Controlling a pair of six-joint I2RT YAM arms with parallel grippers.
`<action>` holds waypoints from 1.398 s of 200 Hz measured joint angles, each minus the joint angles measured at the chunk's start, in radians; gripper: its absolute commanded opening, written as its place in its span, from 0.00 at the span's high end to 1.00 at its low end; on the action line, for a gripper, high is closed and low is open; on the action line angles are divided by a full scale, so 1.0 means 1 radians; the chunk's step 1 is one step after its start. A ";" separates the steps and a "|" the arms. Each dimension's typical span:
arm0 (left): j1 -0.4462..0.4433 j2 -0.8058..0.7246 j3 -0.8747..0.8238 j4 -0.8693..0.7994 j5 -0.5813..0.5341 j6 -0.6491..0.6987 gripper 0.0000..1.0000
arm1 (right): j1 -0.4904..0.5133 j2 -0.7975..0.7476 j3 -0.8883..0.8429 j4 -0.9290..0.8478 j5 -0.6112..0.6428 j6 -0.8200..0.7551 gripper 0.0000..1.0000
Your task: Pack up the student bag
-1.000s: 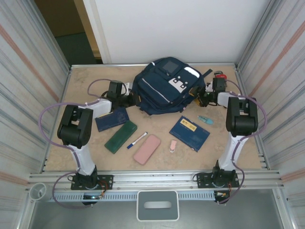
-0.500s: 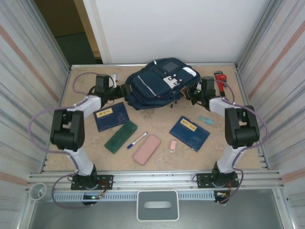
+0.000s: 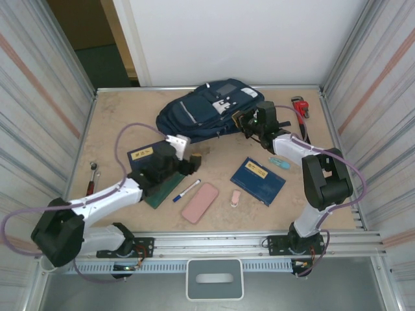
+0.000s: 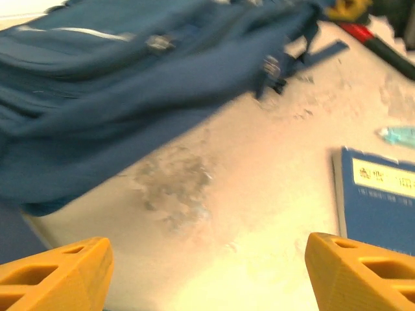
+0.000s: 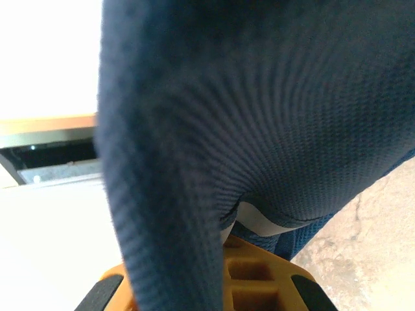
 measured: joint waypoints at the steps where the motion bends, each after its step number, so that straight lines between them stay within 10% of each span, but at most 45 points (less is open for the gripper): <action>1: -0.005 0.003 0.000 0.002 -0.003 0.002 0.25 | 0.000 0.000 0.001 0.000 0.000 0.000 0.99; 73: -0.129 0.363 0.126 0.208 -0.264 0.100 0.38 | 0.012 0.000 0.039 0.002 -0.001 0.014 0.99; 194: -0.096 0.578 0.344 0.365 -0.372 0.177 0.59 | 0.012 0.000 0.039 0.002 -0.001 0.014 1.00; 251: -0.066 0.616 0.406 0.365 -0.357 0.152 1.00 | 0.012 0.000 0.038 0.003 -0.001 0.014 1.00; 279: -0.065 0.613 0.393 0.380 -0.343 0.154 1.00 | 0.005 0.000 0.035 0.003 -0.006 0.012 1.00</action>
